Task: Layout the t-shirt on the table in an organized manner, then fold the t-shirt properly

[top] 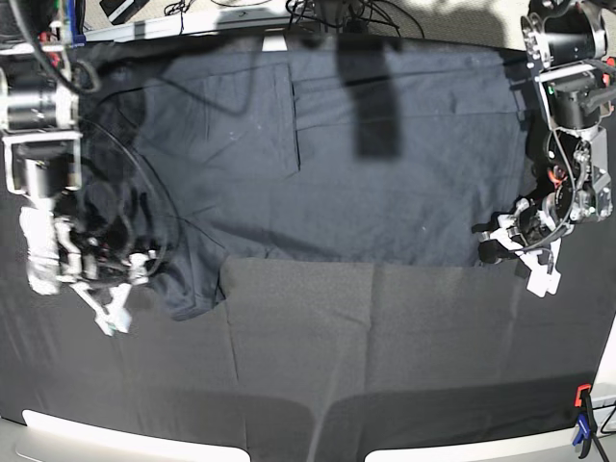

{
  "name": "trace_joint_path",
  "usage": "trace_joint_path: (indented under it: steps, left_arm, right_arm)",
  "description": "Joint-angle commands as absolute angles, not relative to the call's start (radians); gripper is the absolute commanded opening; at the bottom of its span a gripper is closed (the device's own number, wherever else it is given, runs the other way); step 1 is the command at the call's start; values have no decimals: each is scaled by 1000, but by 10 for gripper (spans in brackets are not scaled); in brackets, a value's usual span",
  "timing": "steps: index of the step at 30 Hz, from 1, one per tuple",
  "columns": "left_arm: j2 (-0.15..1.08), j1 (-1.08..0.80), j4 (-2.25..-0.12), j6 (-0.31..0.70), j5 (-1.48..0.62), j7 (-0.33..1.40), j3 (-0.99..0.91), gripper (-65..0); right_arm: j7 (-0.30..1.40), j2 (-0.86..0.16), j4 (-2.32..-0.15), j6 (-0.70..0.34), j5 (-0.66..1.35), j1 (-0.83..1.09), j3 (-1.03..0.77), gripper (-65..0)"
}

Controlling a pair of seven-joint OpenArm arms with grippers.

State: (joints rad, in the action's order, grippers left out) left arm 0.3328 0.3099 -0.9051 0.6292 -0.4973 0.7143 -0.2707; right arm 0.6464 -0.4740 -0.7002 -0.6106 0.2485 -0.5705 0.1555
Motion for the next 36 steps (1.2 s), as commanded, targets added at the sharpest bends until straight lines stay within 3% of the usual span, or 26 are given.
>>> trace_joint_path:
  steps: [1, 7, 9, 12, 14, 23, 27, 36]
  left_arm:
    - [344, 329, -916, 630, -498, 711, -272, -650]
    - [344, 316, -916, 630, -498, 709, -272, -650]
    - [344, 315, -916, 630, -498, 710, -272, -650]
    - [344, 316, -916, 630, -499, 691, -272, -650]
    - [344, 316, -916, 630, -499, 657, -272, -650]
    - [344, 315, -958, 630, -545, 588, -291, -650]
    - [344, 273, -1087, 629, -564, 606, -335, -650]
    - [343, 77, -1353, 572, -577, 610, -361, -650]
  right_arm:
    - [628, -470, -712, -628, 249, -597, 152, -332]
    - [636, -455, -711, -628, 237, -595, 152, -343]
    - [632, -464, -711, -627, 235, -596, 152, -411]
    - [591, -489, -711, -627, 235, -596, 152, -572]
    - [555, -513, -714, -628, 235, -596, 152, -627]
    - [520, -603, -812, -630, 258, -595, 152, -630]
    - [514, -616, -887, -694, 272, -564, 150, -630]
    - [511, -614, -1141, -698, 273, -362, 36, -630]
